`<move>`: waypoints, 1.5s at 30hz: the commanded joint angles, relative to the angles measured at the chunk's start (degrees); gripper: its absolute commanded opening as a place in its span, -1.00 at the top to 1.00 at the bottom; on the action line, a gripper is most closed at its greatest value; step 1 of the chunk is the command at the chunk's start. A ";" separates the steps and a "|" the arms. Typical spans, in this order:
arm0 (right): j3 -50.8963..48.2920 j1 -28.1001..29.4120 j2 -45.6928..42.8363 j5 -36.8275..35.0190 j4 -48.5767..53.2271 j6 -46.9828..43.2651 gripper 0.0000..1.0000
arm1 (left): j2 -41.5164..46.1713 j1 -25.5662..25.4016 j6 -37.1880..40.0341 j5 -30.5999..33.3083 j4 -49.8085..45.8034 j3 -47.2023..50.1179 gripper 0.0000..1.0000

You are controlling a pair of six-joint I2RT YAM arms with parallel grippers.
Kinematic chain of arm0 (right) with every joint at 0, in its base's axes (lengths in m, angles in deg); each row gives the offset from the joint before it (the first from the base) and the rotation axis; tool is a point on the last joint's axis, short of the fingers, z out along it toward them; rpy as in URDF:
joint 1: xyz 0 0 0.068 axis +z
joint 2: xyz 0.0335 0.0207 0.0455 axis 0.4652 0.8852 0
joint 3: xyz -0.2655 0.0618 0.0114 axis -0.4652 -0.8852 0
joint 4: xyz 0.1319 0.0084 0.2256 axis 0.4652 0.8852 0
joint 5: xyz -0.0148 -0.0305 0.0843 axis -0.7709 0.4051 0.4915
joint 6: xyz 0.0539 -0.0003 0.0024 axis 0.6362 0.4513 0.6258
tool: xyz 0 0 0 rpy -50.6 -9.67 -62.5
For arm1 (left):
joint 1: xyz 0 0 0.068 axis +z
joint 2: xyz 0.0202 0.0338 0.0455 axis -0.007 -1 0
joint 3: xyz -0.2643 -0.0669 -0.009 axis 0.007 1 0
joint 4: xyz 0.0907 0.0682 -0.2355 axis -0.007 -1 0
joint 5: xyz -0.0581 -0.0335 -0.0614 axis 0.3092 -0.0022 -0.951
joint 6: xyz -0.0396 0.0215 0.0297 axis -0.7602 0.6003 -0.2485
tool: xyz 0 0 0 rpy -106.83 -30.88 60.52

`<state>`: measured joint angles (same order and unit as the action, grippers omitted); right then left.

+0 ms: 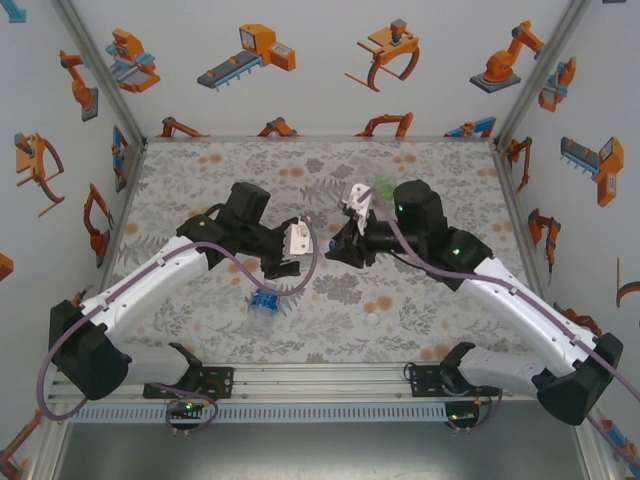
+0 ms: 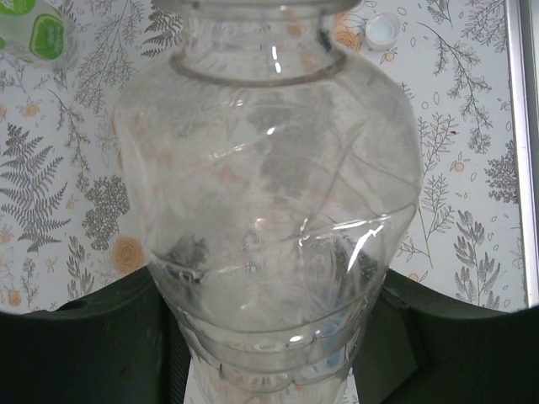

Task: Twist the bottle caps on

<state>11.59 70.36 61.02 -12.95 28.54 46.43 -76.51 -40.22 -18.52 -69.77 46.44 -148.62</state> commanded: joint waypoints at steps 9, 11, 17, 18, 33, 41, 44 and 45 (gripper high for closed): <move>1.51 -0.09 -0.44 -22.14 5.32 73.72 1.00 | 0.02 -0.33 0.63 -1.63 -0.36 -1.45 1.00; 3.29 -0.09 1.11 -20.53 5.50 74.94 1.00 | -0.15 -0.29 0.66 -1.66 -0.38 -1.51 1.00; 6.32 -0.09 2.53 -20.70 7.69 69.44 1.00 | 0.25 -0.42 0.53 -2.08 -0.38 -1.53 1.00; 6.45 -0.10 2.06 -21.34 7.66 66.87 0.88 | 0.34 -0.40 0.45 -2.11 -0.38 -1.54 1.00; 6.26 -0.09 -5.74 -13.43 3.05 16.79 0.05 | 0.49 -0.42 0.53 -2.27 -0.37 -1.45 1.00; 4.42 -0.01 -5.79 3.78 4.29 -13.21 0.00 | 0.52 -0.40 1.34 -4.10 -0.59 -1.19 1.00; 4.32 -0.01 -5.09 4.67 4.29 -18.21 0.00 | 0.78 -0.41 1.88 -4.32 -1.05 -1.04 1.00; 4.31 -0.01 -4.72 4.63 4.00 -18.38 0.00 | 0.87 -0.41 2.10 -4.59 -1.23 -0.99 1.00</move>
<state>16.36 70.29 55.60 -12.36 33.11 37.82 -76.81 -40.46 -18.24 -71.56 46.96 -149.45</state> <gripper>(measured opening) 0.499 0.578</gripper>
